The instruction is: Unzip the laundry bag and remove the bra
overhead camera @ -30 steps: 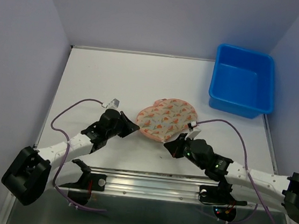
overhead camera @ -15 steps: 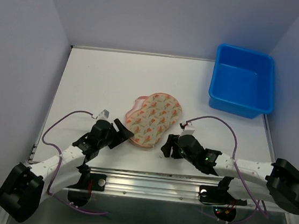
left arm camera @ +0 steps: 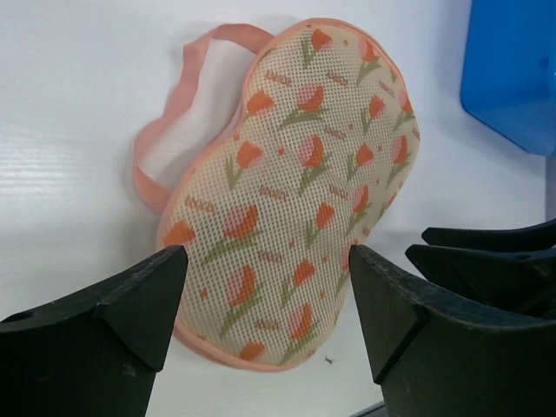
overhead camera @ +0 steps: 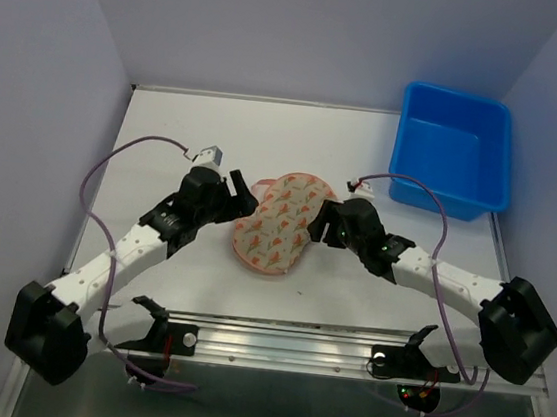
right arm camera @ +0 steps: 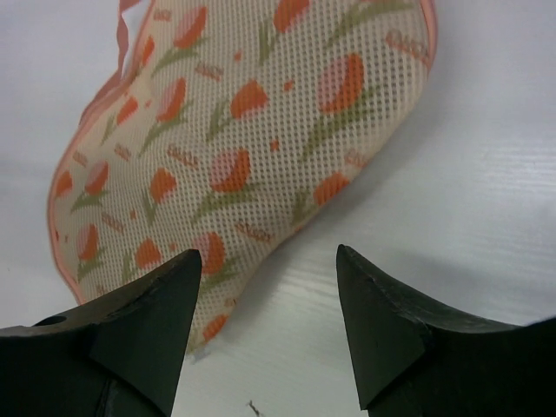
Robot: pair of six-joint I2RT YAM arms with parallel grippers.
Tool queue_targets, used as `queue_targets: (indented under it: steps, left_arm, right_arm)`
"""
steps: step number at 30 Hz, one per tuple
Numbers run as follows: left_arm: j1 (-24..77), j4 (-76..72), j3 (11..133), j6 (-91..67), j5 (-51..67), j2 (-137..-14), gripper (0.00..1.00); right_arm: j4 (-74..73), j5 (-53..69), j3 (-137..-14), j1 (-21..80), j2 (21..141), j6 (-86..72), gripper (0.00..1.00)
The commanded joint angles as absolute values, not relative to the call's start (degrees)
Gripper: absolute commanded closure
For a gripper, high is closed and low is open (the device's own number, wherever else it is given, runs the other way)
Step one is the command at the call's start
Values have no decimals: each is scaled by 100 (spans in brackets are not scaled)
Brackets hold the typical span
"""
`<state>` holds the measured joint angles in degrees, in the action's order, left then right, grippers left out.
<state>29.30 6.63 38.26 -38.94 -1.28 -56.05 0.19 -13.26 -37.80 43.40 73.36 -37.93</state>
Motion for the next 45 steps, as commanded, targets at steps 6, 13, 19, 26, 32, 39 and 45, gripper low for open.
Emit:
queue_targets:
  steps: [6,13,19,26,32,39,45]
  left_arm:
    - [2883,116,4474,-3137,368,-7681,21]
    - [3294,-571,3711,-3760,800,-7534,32]
    - [3963,-1062,3043,-4490,843,-6743,34]
    - [3930,34,3567,-4351,-261,-5811,31]
    - [3184,1001,4324,-3693,-808,-5326,13]
    - [1829,1116,4211,-2874,-1002,-5458,3]
    - [1415,1353,4025,-2488,-1098,-4870,3]
  right_arm:
    - [17,-809,-5193,3911,8927,-3129,31]
    - [18,-484,-6046,3709,10044,-2506,31]
    - [18,-246,-6530,3709,10380,-2171,31]
    - [-421,-246,-6478,3709,9801,-1899,30]
    - [-887,-482,-6468,4024,8746,-1819,30]
    - [-1257,-1185,-7223,5308,9183,-1907,32]
    - [-1257,-1731,-7874,5660,10405,-2390,44]
